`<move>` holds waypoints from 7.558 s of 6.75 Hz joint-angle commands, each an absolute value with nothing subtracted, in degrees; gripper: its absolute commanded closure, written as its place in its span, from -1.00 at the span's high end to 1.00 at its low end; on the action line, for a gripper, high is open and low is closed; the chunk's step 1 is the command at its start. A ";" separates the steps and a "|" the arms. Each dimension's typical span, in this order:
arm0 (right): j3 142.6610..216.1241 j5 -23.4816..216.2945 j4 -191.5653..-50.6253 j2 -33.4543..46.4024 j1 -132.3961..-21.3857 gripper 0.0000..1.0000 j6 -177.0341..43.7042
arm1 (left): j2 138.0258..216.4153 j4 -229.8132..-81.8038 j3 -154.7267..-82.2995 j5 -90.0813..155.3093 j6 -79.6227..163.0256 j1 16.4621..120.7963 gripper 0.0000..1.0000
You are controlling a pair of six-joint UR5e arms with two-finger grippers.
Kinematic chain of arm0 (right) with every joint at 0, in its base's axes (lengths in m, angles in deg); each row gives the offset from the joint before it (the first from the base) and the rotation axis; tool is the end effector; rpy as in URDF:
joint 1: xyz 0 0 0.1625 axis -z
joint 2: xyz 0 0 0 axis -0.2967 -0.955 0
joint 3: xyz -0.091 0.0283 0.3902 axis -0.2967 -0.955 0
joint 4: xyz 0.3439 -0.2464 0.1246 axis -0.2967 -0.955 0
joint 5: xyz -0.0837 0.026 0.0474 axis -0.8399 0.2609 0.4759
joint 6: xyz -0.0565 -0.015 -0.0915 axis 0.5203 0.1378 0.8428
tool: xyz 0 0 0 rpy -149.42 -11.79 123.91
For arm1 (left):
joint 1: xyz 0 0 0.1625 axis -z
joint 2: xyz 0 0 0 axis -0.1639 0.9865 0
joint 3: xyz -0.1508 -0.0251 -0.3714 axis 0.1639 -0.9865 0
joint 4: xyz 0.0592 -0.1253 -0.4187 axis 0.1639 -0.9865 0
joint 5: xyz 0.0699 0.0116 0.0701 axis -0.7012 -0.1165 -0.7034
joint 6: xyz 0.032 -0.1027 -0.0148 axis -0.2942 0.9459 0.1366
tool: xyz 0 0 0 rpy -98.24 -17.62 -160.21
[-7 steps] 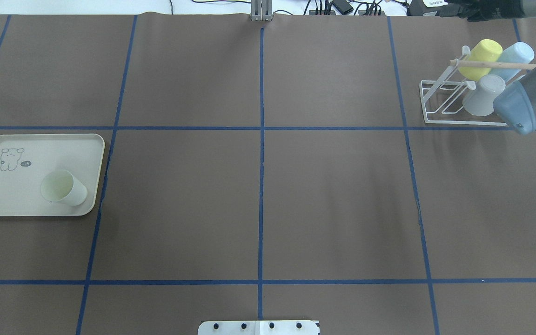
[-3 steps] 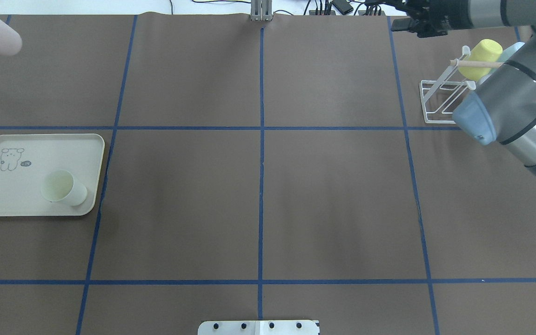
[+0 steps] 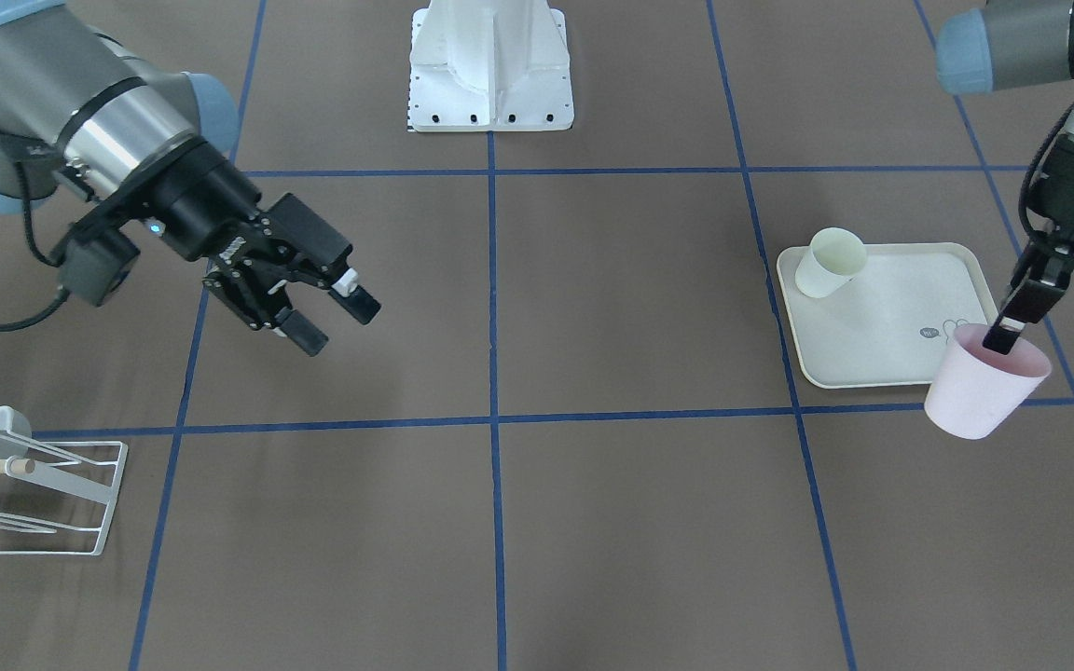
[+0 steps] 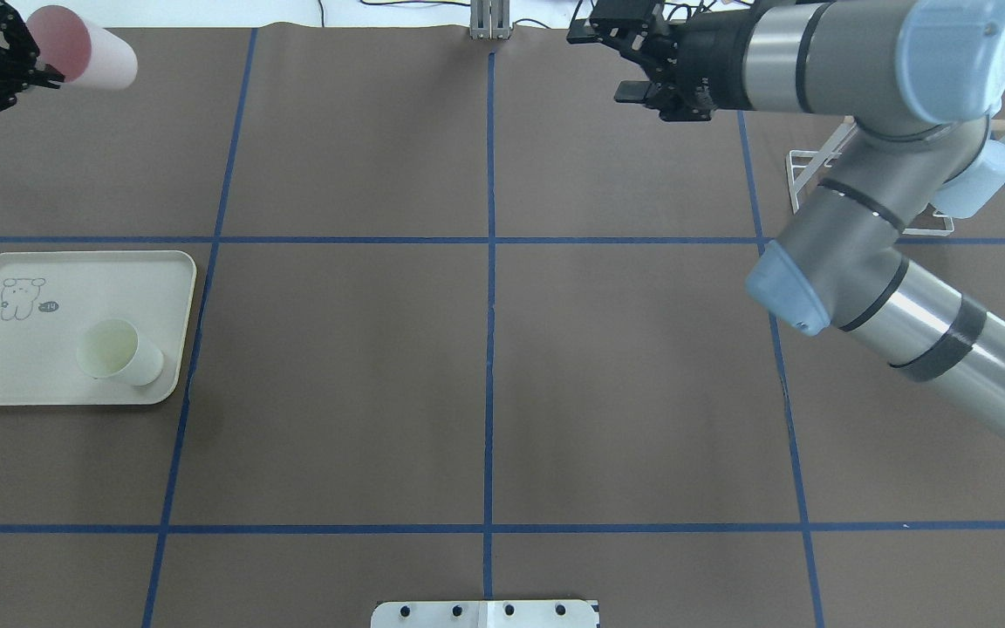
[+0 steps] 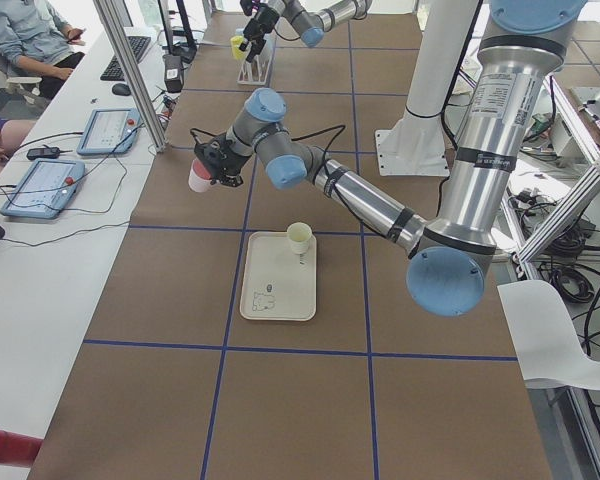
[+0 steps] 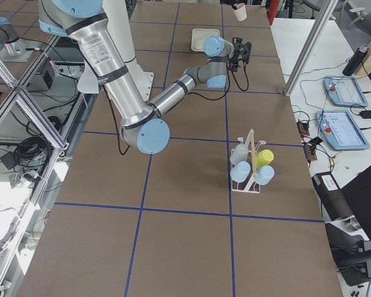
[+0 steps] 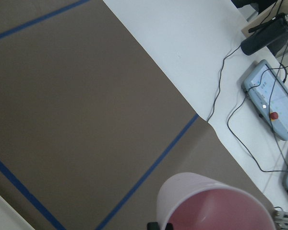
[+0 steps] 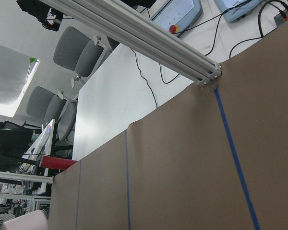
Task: Transfer IKEA cup to right arm and place on rack
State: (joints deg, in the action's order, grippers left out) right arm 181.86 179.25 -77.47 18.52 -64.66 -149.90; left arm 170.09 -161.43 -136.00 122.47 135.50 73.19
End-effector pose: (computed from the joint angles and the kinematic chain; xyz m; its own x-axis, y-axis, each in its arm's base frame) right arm -0.3594 -0.5438 0.1381 -0.1408 0.0873 0.9862 -0.5071 0.8491 -0.1475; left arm 0.1736 -0.5642 0.2961 -0.0283 -0.6118 -0.7905 0.7200 0.5361 -0.4407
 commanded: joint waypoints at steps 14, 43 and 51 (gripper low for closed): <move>180.18 156.27 -64.03 27.06 -48.11 1.00 -161.09 | 168.87 -215.31 -135.38 70.32 194.67 35.19 -1.00; 177.89 161.15 -63.86 28.04 -53.52 -1.00 -160.55 | 174.59 -215.22 -136.18 65.57 182.90 26.13 1.00; 179.21 179.47 -72.29 13.90 -75.51 -1.00 -138.62 | 162.13 -181.26 -148.46 94.83 145.42 42.21 0.99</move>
State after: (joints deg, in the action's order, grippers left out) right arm 178.82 179.26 -71.64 16.84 -73.22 -143.75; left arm 163.94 -187.93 -146.25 91.74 151.17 39.99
